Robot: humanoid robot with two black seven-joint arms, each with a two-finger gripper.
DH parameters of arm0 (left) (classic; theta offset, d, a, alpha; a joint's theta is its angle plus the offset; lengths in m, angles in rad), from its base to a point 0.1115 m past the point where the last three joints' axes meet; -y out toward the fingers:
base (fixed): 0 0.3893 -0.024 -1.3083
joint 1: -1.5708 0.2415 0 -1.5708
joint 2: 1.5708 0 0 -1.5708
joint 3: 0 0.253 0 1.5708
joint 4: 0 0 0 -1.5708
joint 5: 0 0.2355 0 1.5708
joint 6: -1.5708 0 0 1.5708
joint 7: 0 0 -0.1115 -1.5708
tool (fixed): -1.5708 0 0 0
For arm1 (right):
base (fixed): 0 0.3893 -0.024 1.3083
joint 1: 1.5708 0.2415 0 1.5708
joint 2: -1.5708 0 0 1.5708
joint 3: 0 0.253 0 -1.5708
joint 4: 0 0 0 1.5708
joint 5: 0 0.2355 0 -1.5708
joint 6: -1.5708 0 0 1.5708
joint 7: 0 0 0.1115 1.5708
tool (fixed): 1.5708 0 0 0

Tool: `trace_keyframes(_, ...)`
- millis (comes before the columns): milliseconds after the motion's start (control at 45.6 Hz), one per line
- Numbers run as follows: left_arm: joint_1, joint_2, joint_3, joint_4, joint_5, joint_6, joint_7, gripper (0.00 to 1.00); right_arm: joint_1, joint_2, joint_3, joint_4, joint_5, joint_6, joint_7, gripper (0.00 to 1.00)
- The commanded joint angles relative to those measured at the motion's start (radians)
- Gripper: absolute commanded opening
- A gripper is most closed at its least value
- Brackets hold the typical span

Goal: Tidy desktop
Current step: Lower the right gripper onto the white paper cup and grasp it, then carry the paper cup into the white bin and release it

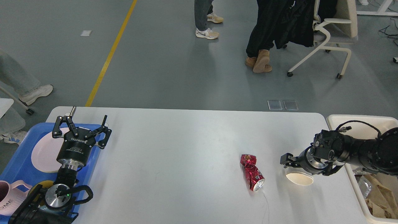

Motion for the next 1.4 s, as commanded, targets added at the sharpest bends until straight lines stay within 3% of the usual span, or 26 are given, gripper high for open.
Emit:
trace_keyframes(0,0.000,0.000,0.000,0.000,0.000,0.001,0.000,0.96,0.000,0.001,0.000,0.001,0.022,0.002,-0.002,0.94)
trace_keyframes(110,0.000,0.000,0.001,0.000,0.000,0.000,0.000,0.96,-0.002,0.003,-0.001,0.006,0.034,0.004,0.000,0.79)
trace_keyframes(219,0.000,0.000,0.000,0.000,0.000,0.000,0.000,0.96,0.003,0.004,0.000,0.024,0.036,0.010,0.000,0.48)
trace_keyframes(263,0.000,0.000,0.000,0.000,0.000,0.000,0.000,0.96,0.003,-0.003,0.006,0.043,0.036,0.010,0.000,0.30)
trace_keyframes(439,0.000,0.000,0.000,0.000,0.000,0.000,0.000,0.96,0.026,-0.045,0.007,0.090,0.039,0.010,0.000,0.00)
trace_keyframes(1382,0.000,0.000,0.001,0.000,0.000,0.001,0.000,0.96,0.099,-0.120,-0.003,0.148,0.039,0.011,-0.005,0.00)
